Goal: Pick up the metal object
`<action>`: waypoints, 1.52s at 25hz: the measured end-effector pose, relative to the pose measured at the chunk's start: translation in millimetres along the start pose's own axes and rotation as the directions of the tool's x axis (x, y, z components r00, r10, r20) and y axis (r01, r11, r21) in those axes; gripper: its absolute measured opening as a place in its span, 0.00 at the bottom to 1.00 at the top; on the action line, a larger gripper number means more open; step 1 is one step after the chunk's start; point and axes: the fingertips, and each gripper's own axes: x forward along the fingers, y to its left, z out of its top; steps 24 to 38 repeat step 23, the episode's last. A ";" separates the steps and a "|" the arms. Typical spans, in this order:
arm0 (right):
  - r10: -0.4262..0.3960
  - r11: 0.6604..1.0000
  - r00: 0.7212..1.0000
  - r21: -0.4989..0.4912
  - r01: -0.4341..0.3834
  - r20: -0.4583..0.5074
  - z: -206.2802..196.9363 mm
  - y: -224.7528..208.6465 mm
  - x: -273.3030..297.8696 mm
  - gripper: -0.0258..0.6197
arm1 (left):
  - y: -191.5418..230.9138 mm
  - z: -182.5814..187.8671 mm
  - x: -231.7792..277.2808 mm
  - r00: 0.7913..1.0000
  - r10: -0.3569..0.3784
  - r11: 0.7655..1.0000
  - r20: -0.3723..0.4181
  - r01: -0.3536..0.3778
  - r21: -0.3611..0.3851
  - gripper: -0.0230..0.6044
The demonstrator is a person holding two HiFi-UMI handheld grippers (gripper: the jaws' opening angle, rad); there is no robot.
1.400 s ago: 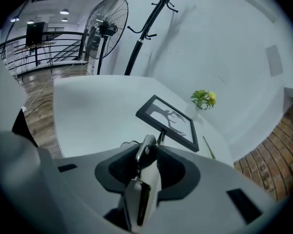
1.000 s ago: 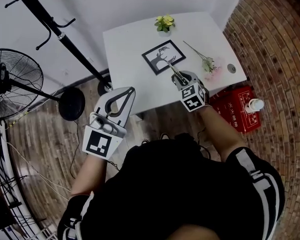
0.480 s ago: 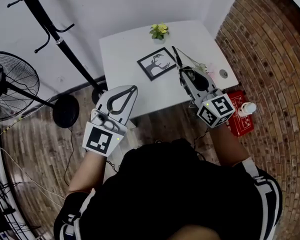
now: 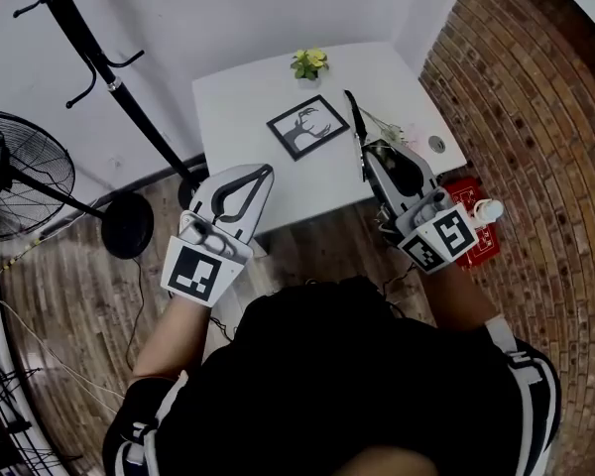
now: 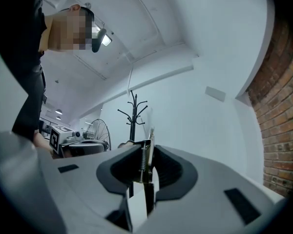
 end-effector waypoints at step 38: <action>0.011 1.000 1.000 -0.017 -0.012 -0.006 0.7 8.3 6.9 0.17 | 14.8 2.1 -11.0 0.999 0.045 0.993 0.019 -0.043 -0.110 0.05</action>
